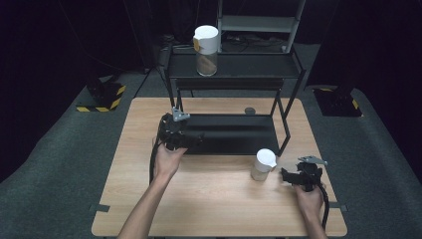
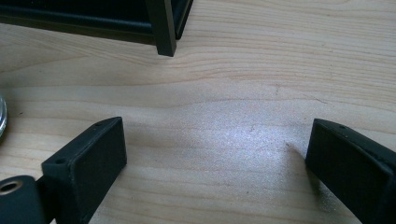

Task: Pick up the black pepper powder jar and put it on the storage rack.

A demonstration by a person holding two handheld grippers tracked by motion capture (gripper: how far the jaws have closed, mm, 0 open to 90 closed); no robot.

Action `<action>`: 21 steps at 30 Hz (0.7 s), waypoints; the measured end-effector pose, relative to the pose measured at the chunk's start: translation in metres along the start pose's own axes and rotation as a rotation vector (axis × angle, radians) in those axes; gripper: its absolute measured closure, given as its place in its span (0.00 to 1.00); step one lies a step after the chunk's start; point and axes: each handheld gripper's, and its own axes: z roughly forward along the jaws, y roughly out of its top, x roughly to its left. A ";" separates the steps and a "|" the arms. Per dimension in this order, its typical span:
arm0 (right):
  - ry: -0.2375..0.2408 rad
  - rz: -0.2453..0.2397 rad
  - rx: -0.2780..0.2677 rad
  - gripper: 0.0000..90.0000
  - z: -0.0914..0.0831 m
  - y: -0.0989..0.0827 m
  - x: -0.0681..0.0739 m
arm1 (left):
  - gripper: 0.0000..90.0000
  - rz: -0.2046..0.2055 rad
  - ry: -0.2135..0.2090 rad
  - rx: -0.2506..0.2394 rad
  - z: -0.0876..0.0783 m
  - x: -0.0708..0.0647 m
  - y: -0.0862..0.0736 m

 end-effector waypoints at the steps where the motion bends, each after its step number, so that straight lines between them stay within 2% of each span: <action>1: 0.000 0.000 0.000 0.05 0.000 0.000 0.000 | 0.06 -0.002 -0.001 0.002 0.002 0.000 -0.002; 5: 0.000 0.000 0.000 0.05 0.000 0.000 0.000 | 0.06 -0.002 -0.005 0.016 0.009 -0.001 -0.010; 11: 0.000 -0.002 0.000 0.05 0.000 0.000 0.000 | 0.05 -0.015 -0.032 -0.003 0.016 0.001 -0.029; 21: 0.000 -0.001 0.000 0.05 0.000 0.000 0.000 | 0.05 -0.026 -0.037 0.025 0.029 -0.003 -0.048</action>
